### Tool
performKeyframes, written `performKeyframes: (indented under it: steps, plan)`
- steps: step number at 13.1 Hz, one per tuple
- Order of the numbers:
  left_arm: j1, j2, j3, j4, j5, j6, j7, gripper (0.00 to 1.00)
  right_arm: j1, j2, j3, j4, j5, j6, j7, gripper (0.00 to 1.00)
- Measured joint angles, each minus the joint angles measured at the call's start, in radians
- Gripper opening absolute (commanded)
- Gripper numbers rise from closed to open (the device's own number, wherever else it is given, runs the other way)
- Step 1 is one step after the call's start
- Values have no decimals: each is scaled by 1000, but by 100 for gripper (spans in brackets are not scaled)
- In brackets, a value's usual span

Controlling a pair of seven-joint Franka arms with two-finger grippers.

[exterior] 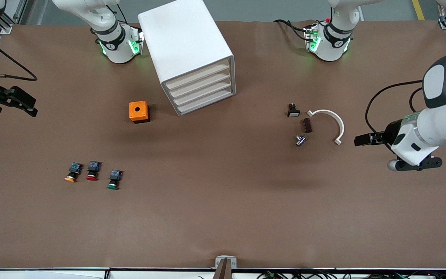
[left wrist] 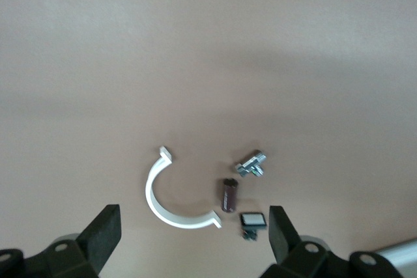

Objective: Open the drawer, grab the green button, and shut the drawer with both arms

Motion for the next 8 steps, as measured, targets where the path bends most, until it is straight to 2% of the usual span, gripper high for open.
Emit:
performKeyframes:
  steps: [2,4,6,8]
  plan:
    - [9,-108,1,-176,0,112,43,100,-1,-3,0,0,1,7,0,100]
    - [-12,-180,24,-282,0,156,68,100,-45,-3,27,0,27,12,-30,100]
    - [-112,-210,137,-309,0,166,81,100,-149,-3,101,-1,68,15,-79,100]
    - [-188,-219,227,-312,0,170,99,100,-172,-3,124,-1,72,15,-87,100]
